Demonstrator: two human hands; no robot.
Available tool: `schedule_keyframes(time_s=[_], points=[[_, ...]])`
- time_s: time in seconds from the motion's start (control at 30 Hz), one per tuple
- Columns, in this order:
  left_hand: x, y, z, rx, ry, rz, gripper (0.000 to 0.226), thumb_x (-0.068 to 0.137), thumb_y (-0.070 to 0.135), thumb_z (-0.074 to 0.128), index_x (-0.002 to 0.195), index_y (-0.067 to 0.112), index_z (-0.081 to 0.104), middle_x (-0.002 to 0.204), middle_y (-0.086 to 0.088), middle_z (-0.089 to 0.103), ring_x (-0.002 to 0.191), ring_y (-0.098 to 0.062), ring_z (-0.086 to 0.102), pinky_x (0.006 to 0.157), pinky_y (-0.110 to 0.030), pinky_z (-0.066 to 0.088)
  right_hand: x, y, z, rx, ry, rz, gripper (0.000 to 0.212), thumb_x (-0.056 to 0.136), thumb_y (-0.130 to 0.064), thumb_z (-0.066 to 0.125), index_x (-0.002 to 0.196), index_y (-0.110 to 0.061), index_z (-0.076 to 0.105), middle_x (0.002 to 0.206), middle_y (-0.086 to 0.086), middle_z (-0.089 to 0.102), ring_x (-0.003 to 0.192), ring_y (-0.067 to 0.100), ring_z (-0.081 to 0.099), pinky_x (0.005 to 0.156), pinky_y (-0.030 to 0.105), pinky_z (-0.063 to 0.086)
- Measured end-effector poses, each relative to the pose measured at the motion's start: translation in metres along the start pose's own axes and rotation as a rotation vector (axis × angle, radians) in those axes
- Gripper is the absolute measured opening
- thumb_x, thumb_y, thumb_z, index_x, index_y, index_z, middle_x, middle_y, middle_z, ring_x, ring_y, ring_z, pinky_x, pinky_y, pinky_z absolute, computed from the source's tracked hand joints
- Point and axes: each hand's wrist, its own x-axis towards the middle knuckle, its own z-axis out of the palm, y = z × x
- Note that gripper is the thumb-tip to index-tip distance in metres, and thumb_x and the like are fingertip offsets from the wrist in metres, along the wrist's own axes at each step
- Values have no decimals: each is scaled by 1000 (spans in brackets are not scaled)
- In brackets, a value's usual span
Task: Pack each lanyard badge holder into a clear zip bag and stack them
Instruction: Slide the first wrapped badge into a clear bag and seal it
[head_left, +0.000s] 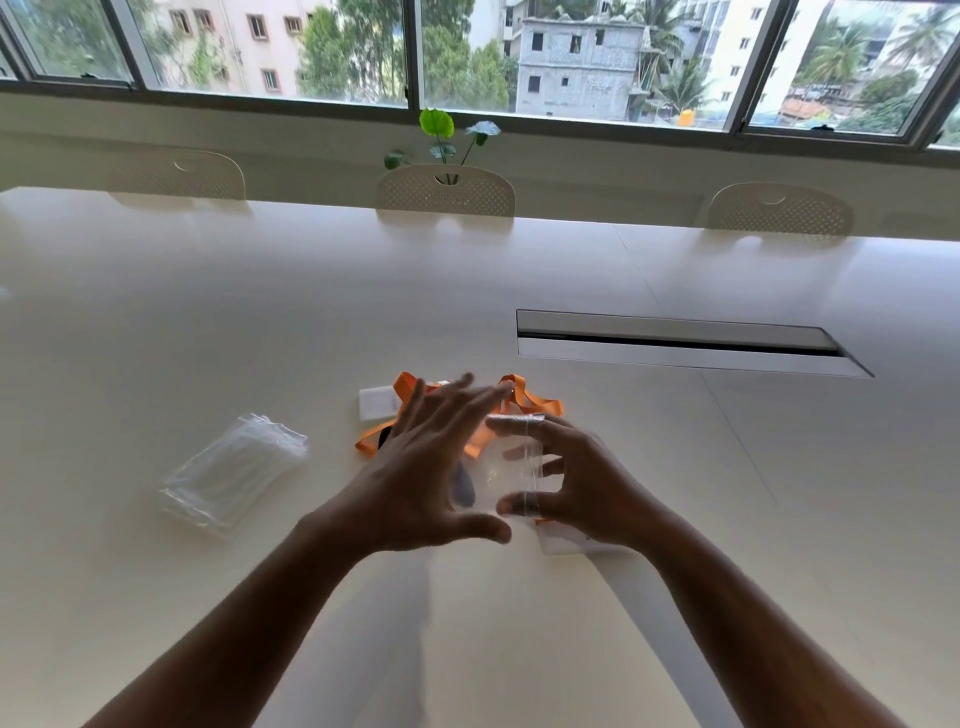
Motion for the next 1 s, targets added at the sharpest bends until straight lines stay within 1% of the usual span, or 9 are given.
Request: schedule_keyframes(time_s=[0.1,0.2,0.33,0.47,0.6,0.67,0.77,0.9,1.0], points=[[7,13,3,47,16,31,106,67,76,74,153,32,31,154,10,41,150,-10,24,128,-45,1,-4,-1,4,13,4,-34,73,73,-34,92,134,-48,54,134,-19,61,112,6,67,84,29,61],[5,15,9,13,65,-1,86,71,71,75,141,31,47,138,11,55,137,-6,38,127,-47,10,-11,3,5,27,36,-10,57,79,-32,88,131,-30,65,127,-15,66,109,7,69,82,29,62],[-7,8,21,25,54,-47,77,70,72,73,133,32,55,124,15,60,119,6,37,123,-49,25,-23,9,3,44,143,55,24,88,-27,80,111,-23,77,112,-11,75,98,8,74,80,25,61],[-20,-2,30,78,-93,-101,82,70,75,69,137,31,53,118,15,58,122,-3,46,126,-41,17,-37,16,-8,27,290,201,11,89,-28,79,100,-31,79,97,-17,78,86,4,75,71,21,59],[-29,-9,39,60,-232,-152,95,71,75,70,149,30,41,134,14,46,133,-6,31,122,-34,26,-51,27,-25,-70,437,300,7,89,-26,79,91,-33,80,83,-22,77,75,4,74,64,24,58],[-29,-9,42,69,-301,-174,108,69,79,68,157,28,28,154,11,32,149,-10,15,125,-32,18,-59,34,-33,-128,529,336,8,89,-21,78,89,-29,81,80,-19,78,72,4,74,66,30,61],[-26,-3,43,2,-340,-201,123,67,85,64,161,26,12,166,11,12,155,-9,-4,126,-31,9,-69,44,-44,-228,631,398,8,89,-20,78,91,-26,81,78,-15,77,70,2,74,71,31,61],[-8,19,48,-64,-135,-227,95,82,69,66,156,20,32,158,5,34,149,-11,20,122,-36,28,-79,57,-56,-326,591,565,6,91,-29,76,86,-28,78,74,-15,74,72,8,73,70,29,58],[11,40,61,-9,64,-354,67,88,58,66,140,17,56,131,-1,61,127,-18,49,105,-33,46,-83,63,-54,-330,469,677,18,90,-38,76,89,-20,81,74,-9,74,70,11,69,67,27,55]])
